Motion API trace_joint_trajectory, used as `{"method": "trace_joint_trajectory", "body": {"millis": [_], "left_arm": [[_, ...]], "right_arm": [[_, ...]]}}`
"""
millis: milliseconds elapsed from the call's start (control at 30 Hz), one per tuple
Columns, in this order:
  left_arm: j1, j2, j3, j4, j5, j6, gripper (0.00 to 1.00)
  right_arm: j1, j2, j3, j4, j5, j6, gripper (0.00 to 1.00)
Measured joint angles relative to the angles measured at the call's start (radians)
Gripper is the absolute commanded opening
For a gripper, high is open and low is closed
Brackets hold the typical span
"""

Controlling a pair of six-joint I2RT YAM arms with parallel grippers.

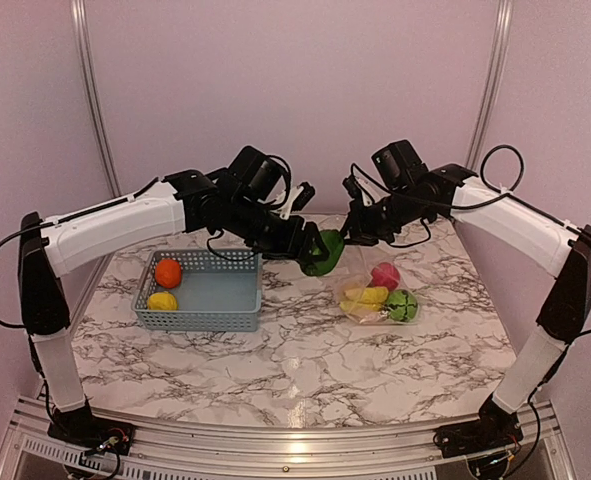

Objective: Place the food in the zip-top bag and seal the zipper
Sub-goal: Place the fake vegetable in the zipper food storage bag.

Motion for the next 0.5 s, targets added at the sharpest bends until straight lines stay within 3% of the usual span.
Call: {"method": "trace_joint_trajectory", "body": {"millis": [100,267,500], "left_arm": [[0.003,0.076,0.089,-0.039,0.009,-0.041,0.58],[0.011,0.201,0.273,-0.147,-0.003,-0.146,0.69],[0.043,0.318,0.374,-0.142,-0.014,-0.288,0.71]], "right_arm": [[-0.005,0.000,-0.001,-0.011,0.027,-0.003,0.00],[-0.018,-0.004,-0.006,-0.018,0.093,-0.002,0.00],[0.005,-0.038,-0.008,-0.018,0.069,0.015,0.00]]}}
